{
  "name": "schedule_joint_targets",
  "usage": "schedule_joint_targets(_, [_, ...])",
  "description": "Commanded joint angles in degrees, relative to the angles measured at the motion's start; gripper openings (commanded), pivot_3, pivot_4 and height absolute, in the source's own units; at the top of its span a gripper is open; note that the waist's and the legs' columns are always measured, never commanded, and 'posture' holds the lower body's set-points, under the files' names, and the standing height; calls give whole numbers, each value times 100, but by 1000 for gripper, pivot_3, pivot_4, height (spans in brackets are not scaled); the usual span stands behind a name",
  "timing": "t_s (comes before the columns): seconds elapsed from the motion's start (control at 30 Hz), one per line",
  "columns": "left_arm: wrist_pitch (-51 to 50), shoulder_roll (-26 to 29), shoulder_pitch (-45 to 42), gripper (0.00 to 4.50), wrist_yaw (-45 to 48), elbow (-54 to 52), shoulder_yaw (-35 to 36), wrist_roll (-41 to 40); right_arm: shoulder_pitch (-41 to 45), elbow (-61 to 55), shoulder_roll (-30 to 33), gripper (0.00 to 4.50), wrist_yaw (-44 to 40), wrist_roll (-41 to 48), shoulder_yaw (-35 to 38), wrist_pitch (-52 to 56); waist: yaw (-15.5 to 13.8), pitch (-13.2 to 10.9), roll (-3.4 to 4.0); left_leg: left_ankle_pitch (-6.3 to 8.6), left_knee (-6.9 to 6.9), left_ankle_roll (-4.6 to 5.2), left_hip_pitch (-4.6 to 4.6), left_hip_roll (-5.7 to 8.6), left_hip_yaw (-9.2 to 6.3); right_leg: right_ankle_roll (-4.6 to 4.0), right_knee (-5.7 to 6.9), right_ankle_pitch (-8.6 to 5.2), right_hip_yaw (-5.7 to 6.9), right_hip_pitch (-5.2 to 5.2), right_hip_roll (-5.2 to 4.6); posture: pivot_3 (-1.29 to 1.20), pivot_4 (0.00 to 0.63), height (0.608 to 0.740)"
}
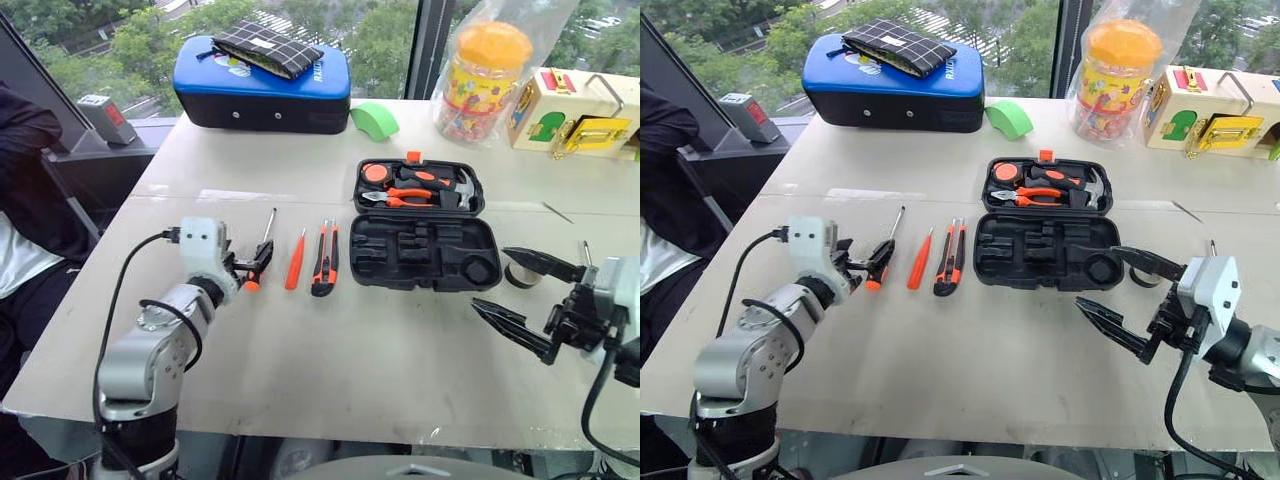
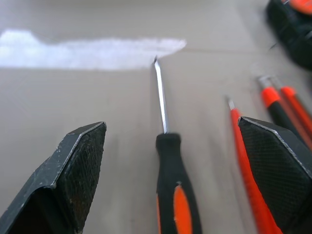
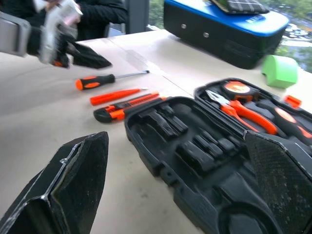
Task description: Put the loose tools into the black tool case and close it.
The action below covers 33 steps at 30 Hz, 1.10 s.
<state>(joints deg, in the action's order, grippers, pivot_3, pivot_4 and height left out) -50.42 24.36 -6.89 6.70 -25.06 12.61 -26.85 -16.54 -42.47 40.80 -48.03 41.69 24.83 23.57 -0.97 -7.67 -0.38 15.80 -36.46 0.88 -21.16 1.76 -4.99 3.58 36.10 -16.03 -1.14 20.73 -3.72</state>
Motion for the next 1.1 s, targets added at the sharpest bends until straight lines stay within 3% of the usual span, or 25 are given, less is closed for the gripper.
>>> schedule_joint_targets(0.03, [-33,100,-98,4401,3,133,-206,282,15,-250,86,4500,63,116,60,0,8,0,0,-2,0,-4,1,0,0,0,0,0,0,0,0,0,150,740])
schedule_joint_targets(0.13, [-21,146,-48,4401,85,450,-483,515,-28,-245,88,4500,89,67,80,-40,12,1,-1,-2,0,-4,2,-2,2,0,1,0,-2,0,2,0,150,740])
schedule_joint_targets(0.17, [-46,97,-26,3898,132,560,-496,495,-59,-265,74,4500,103,47,65,-54,13,1,-1,-2,0,-3,4,-1,4,0,2,0,-2,0,1,0,150,740])
schedule_joint_targets(0.2, [-58,58,-14,3685,168,629,-490,481,-81,-281,66,4500,115,37,52,-64,12,2,-1,0,0,1,5,-1,6,0,3,0,-4,0,1,0,150,740])
schedule_joint_targets(0.4, [58,111,158,841,471,549,-595,583,-432,-320,-11,4500,168,-101,163,-161,0,8,2,2,-1,2,10,0,10,0,9,-1,-15,-1,-26,0,150,740])
schedule_joint_targets(0.53, [309,208,87,841,754,420,-413,530,-640,-246,-112,4500,177,-150,280,-257,8,9,3,2,0,3,11,0,11,0,11,0,-15,-1,-28,0,150,740])
schedule_joint_targets(0.63, [757,482,-354,841,1544,413,-349,304,-878,-166,-228,4500,174,-251,411,-387,-15,1,-10,2,-1,3,8,0,7,0,11,-1,-12,0,-27,0,150,740])
schedule_joint_targets(0.73, [1302,1183,-1368,841,3452,837,-1153,225,-1148,-193,-421,4500,273,-234,601,-448,-74,-5,-19,-2,-8,-4,-5,1,-11,-2,14,-1,11,2,-22,0,150,740])
schedule_joint_targets(0.83, [2271,1466,-2443,841,4841,1895,-2193,825,-1381,-261,-552,4500,326,-235,720,-490,-89,10,6,-19,-12,-32,-5,10,-1,-4,12,-1,20,0,1,0,150,740])
schedule_joint_targets(0.93, [3297,1251,-3444,841,5647,3195,-2969,1495,-1552,-255,-686,4500,389,-231,878,-561,-47,10,10,-13,-9,-20,9,14,22,-1,12,-2,-3,-2,0,0,150,740])
schedule_joint_targets(1.1, [5252,-70,-5283,841,5968,6331,-3982,2723,-1852,-491,-884,4500,644,-56,1304,-535,9,-12,-18,-1,-45,4,-25,18,-4,9,37,-8,25,14,28,0,150,740])
